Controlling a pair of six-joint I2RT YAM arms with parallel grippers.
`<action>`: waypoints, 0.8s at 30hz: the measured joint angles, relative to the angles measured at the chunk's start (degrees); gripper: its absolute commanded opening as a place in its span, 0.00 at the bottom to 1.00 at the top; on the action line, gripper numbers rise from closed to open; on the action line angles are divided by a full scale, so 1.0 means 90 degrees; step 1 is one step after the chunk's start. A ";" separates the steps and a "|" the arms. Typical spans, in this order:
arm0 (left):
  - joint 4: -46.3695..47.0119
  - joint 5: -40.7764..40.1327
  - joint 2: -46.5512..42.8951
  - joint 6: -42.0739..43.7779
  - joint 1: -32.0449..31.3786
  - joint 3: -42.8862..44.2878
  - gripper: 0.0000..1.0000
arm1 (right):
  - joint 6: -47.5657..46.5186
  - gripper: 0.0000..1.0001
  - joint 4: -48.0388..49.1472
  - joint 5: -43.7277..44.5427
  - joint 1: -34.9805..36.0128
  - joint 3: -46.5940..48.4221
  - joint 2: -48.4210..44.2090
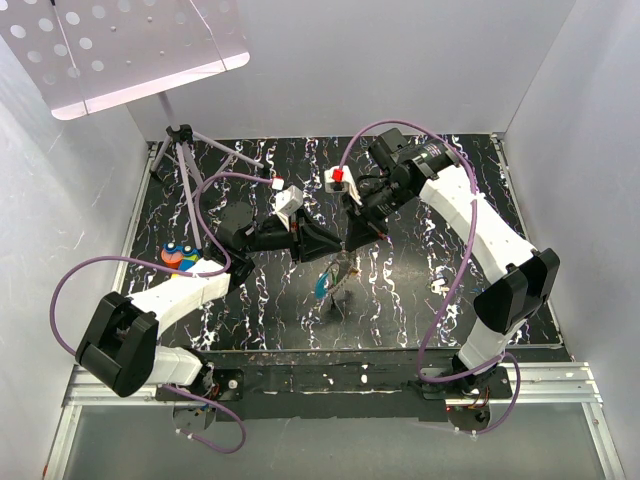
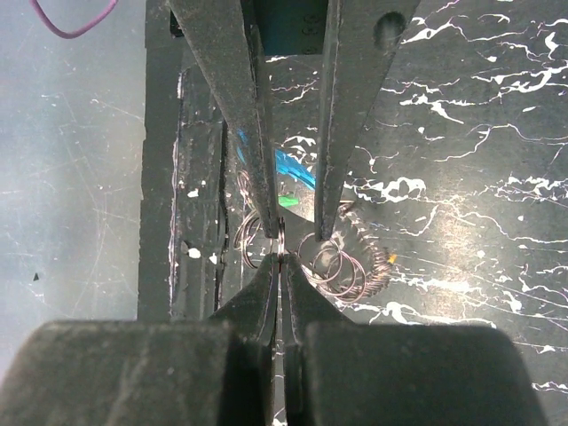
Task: Put the keys on the keyring
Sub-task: Adjust the keyring.
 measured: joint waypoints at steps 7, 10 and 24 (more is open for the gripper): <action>0.0036 0.0015 0.0000 -0.0087 -0.0007 0.0000 0.04 | 0.0102 0.01 0.0010 -0.0134 -0.0034 -0.0015 0.0000; 0.0053 0.0046 0.0000 -0.0160 -0.0034 0.0000 0.00 | 0.0143 0.01 0.0015 -0.0163 -0.0058 -0.0053 0.0000; -0.1615 -0.0134 -0.0342 0.0503 -0.0080 0.0364 0.00 | 0.0219 0.27 0.0112 -0.0478 -0.0066 -0.0333 -0.0007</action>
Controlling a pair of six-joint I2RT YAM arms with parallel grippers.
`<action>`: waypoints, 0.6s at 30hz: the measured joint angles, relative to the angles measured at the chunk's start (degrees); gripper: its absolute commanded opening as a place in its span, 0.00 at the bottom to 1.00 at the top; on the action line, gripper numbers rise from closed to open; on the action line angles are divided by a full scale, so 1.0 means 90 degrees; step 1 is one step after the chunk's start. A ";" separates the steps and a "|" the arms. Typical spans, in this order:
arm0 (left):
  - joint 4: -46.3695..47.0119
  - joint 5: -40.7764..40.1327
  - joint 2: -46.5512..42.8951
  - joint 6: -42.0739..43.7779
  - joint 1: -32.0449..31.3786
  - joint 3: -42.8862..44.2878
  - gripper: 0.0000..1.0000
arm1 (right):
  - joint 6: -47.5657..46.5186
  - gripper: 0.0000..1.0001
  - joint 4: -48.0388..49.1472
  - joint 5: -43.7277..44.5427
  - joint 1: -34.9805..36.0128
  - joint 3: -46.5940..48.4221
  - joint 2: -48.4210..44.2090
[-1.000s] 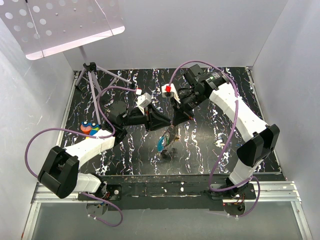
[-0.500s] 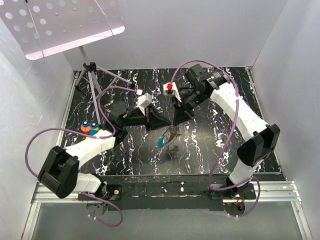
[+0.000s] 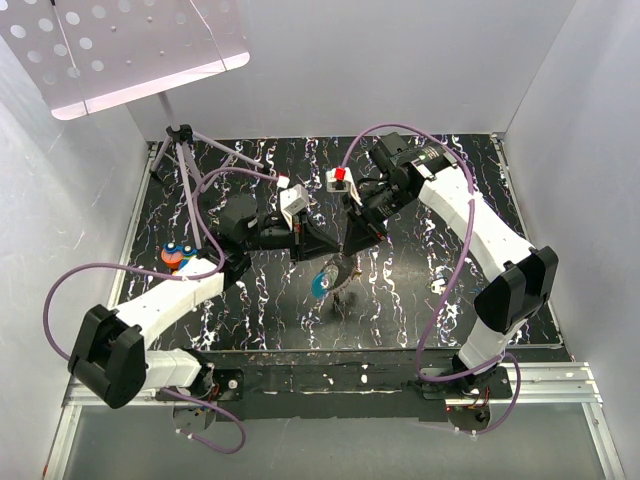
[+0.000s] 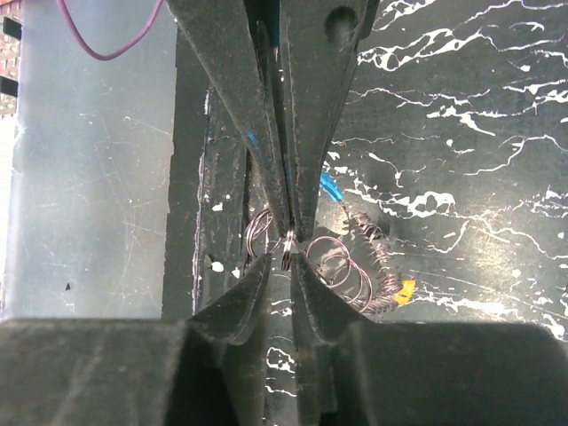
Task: Put the keys on the keyring
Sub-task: Adjust the keyring.
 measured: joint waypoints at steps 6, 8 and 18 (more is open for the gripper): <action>-0.2169 -0.0219 -0.0172 0.1168 0.0007 0.0937 0.00 | -0.0155 0.47 -0.0058 -0.0177 0.0005 0.0165 0.0007; -0.2895 -0.0289 -0.0172 0.1569 0.0010 0.1280 0.00 | -0.0197 0.47 -0.0066 -0.0172 0.0005 0.0308 0.0007; -0.5892 -0.0991 0.0007 0.3322 -0.0019 0.2858 0.00 | -0.0406 0.47 0.0748 -0.0316 -0.0248 -0.0172 -0.0544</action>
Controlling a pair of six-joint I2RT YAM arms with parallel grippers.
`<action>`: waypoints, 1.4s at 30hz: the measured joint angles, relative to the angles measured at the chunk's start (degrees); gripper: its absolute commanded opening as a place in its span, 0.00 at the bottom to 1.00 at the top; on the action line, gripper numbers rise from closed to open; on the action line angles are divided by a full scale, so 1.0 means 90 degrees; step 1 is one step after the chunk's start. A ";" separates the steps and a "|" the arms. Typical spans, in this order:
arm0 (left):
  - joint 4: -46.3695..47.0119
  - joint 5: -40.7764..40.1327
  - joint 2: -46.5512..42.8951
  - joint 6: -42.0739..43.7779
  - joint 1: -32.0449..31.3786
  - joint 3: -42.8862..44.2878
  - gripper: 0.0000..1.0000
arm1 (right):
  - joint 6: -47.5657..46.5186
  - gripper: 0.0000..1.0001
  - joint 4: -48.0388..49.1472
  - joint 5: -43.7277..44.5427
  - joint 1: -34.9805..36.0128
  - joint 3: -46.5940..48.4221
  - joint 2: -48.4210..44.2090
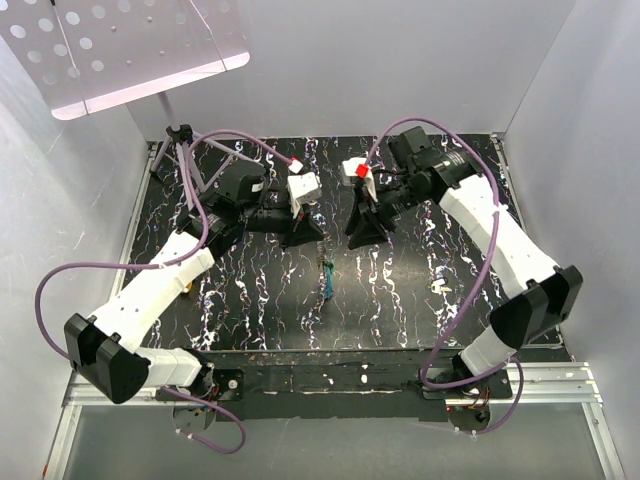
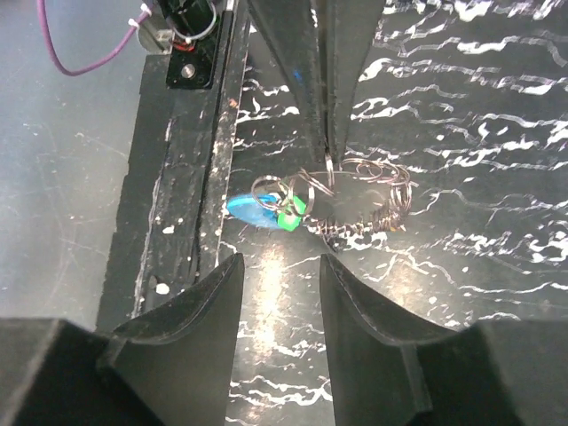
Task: Put the keys on the keyring
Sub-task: Adjust the keyring.
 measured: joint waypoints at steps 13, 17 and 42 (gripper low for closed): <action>-0.1717 -0.0529 0.0355 0.0753 -0.0265 0.0867 0.00 | -0.0219 0.30 0.1078 -0.1241 -0.0107 0.0364 0.0277; -0.1819 -0.0527 0.0362 0.0746 -0.0262 0.0896 0.00 | -0.0204 0.30 0.1188 -0.1360 -0.0063 0.0291 0.0347; -0.1904 -0.0522 0.0525 0.0571 -0.0265 0.0947 0.00 | -0.0321 0.31 0.1581 -0.1265 0.0374 -0.0568 0.0323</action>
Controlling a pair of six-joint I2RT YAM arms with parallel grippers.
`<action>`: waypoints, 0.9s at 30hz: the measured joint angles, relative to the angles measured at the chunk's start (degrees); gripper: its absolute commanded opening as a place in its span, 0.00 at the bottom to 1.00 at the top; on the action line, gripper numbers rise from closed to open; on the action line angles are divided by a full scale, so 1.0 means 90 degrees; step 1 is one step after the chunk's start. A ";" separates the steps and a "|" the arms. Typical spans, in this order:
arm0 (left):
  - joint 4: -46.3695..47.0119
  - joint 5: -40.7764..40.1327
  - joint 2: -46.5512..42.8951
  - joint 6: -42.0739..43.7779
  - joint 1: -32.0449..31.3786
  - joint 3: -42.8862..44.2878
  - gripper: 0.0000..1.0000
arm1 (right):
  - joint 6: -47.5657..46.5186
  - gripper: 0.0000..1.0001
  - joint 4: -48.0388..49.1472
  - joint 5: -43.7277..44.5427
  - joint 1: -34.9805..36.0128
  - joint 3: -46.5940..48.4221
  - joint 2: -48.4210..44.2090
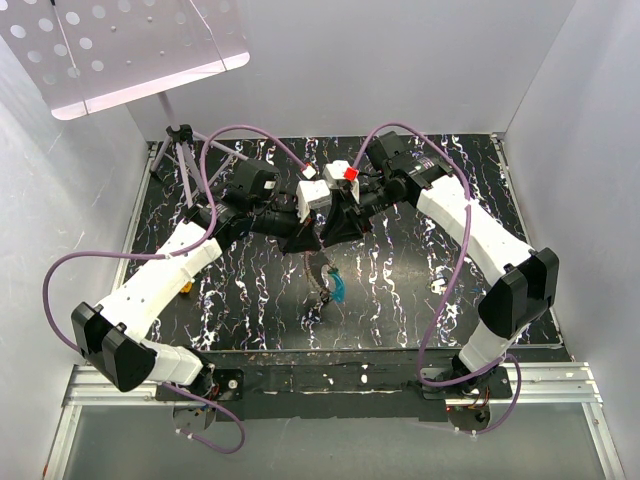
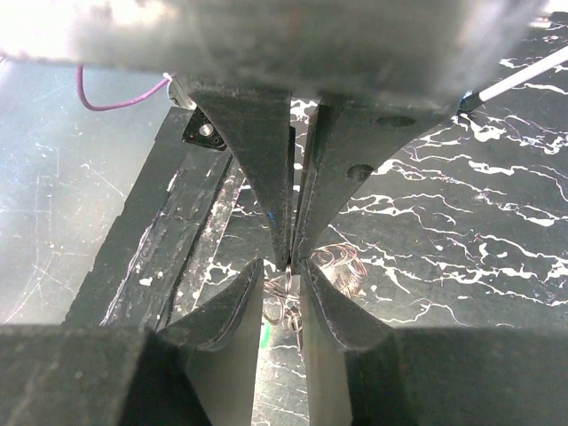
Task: Put the keys on the keyring
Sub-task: Adjust the keyring.
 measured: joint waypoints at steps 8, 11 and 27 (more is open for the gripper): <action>-0.0041 -0.0012 0.0000 -0.0007 0.0000 -0.0005 0.00 | 0.0012 0.31 0.0146 -0.0010 0.0000 -0.0117 -0.0029; -0.0019 -0.0019 -0.0010 -0.0041 0.0000 -0.0058 0.00 | 0.0046 0.32 0.0182 -0.0039 -0.0007 -0.0175 -0.0036; 0.0704 0.0104 -0.0350 -0.0352 0.0000 -0.0476 0.00 | 0.0636 0.35 0.0219 -0.0648 -0.0274 -0.0189 -0.0036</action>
